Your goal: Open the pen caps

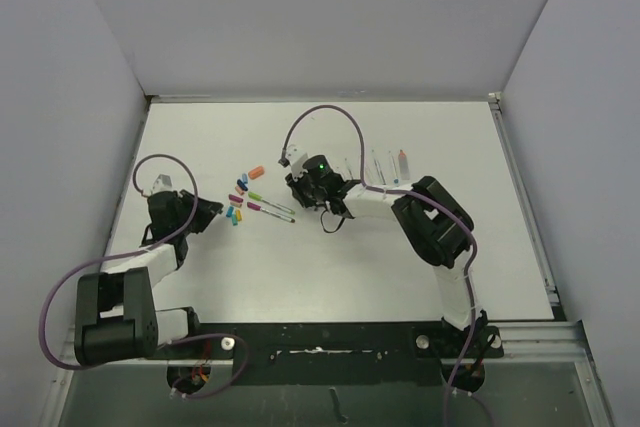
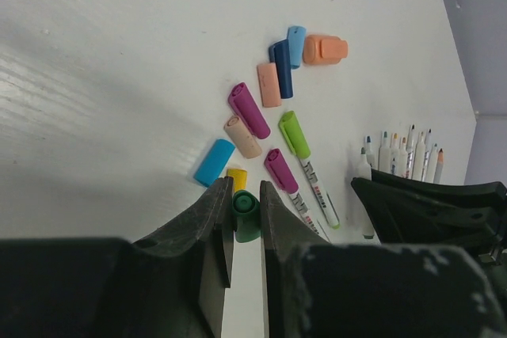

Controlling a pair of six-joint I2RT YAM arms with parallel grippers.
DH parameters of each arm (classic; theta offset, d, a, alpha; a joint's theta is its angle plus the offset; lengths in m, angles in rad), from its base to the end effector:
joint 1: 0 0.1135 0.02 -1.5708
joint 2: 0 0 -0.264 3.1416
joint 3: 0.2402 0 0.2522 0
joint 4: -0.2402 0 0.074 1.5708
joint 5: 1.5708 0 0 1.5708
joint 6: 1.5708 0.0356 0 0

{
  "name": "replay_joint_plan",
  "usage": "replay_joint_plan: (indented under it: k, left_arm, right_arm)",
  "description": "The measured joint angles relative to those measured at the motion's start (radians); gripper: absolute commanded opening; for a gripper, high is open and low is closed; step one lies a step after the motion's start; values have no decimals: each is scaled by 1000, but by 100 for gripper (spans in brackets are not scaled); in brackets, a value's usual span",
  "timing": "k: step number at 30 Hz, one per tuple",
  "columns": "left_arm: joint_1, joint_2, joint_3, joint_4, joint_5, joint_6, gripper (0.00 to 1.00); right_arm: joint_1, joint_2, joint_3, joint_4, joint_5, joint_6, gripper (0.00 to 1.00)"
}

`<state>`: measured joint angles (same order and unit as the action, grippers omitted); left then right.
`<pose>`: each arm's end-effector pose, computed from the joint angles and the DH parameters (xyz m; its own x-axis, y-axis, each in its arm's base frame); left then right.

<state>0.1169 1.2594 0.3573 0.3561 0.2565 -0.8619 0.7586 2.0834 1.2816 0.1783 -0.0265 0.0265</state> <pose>0.2302 0.0179 0.1535 -0.4136 -0.7879 -0.4564 -0.3247 0.5959 -0.7345 0.3273 0.3116 0.1453 -0.4423 -0.3827 -0.8111 -0.6918 0.7211 0.0370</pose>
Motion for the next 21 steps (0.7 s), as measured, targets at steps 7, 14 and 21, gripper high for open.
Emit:
replay_joint_plan:
  k: [7,14,21]
  left_arm:
    - [2,74,-18,32,7,5,5]
    - [3,109,-21,61,9,5,15]
    - [3,116,-21,67,9,6,19]
  right_arm:
    - [-8,8,9,-1,-3,-1,26]
    - [-19,8,11,0,-3,-3,40]
    - [-19,7,13,-1,-5,-14,45]
